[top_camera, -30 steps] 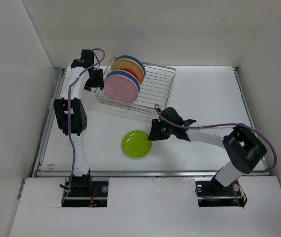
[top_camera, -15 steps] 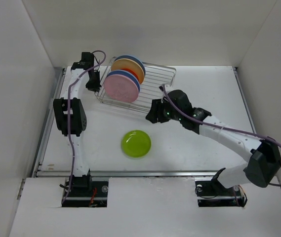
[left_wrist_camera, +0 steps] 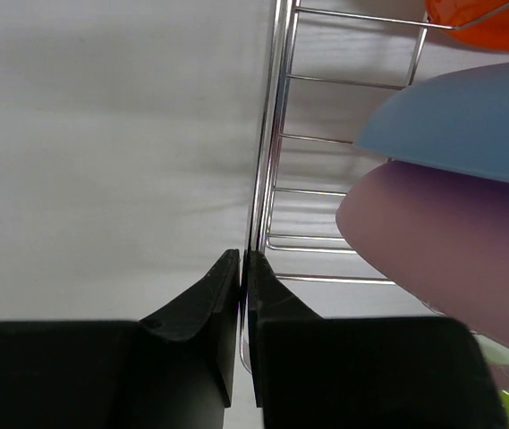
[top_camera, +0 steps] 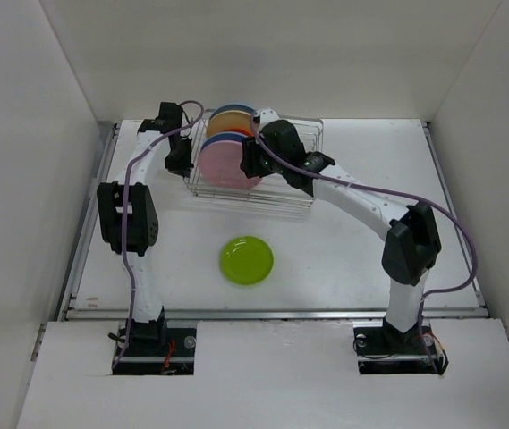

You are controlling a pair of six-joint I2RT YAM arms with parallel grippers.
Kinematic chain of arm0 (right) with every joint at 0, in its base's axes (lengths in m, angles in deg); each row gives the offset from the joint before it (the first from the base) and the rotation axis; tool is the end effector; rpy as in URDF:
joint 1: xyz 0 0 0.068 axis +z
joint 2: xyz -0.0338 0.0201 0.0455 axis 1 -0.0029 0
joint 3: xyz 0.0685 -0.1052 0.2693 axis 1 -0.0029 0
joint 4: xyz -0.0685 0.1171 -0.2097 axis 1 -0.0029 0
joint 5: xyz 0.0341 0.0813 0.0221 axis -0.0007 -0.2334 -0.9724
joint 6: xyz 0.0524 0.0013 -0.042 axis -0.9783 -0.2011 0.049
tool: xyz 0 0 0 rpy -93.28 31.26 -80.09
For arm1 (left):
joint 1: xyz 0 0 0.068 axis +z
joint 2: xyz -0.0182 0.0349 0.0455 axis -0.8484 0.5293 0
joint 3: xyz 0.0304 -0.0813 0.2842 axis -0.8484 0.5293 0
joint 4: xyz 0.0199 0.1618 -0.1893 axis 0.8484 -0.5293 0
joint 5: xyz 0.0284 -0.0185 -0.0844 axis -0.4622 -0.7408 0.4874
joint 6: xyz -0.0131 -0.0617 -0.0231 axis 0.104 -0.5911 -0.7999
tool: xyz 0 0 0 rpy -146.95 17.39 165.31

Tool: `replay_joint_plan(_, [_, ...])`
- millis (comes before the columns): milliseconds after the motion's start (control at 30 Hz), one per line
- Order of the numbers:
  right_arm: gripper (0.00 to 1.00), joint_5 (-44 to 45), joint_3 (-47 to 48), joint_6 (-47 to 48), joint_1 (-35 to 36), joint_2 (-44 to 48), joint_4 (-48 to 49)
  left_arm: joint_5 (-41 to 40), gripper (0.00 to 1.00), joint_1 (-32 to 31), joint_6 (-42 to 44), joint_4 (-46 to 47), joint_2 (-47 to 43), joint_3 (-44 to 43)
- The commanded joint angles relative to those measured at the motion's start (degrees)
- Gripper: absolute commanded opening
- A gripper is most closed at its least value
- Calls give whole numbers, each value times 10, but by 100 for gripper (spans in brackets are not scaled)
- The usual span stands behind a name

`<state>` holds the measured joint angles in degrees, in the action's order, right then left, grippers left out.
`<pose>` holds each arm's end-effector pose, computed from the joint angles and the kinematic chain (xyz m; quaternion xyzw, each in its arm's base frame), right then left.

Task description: Unload the plates from the dish rack

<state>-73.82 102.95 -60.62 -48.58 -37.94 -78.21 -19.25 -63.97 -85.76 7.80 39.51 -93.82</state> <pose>0.3454 0.2979 0.3505 -0.1741 0.8329 0.2210 0.4765 0.4664 -0.0527 0.2691 0.0471 0.9572 -0.0553 0.2803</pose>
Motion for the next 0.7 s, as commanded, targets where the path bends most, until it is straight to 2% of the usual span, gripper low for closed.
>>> replay_joint_plan(0, [52, 24, 48, 27, -22, -19, -3, 63, 0, -14, -37, -79, -23, 21])
replay_joint_plan(267, [52, -38, 44, 79, -43, -25, 17, 123, 2, -20, -56, -116, -23, 28])
replay_joint_plan(367, [54, -57, 39, 99, -43, -20, 23, 99, 22, -20, -56, -111, -23, 22])
replay_joint_plan(500, [58, -51, 48, 120, -55, -35, 28, 85, 36, -20, -51, -96, -34, 27])
replay_joint_plan(667, [60, -64, 63, 139, -71, -56, 23, 71, 37, -20, -51, -84, -34, 41])
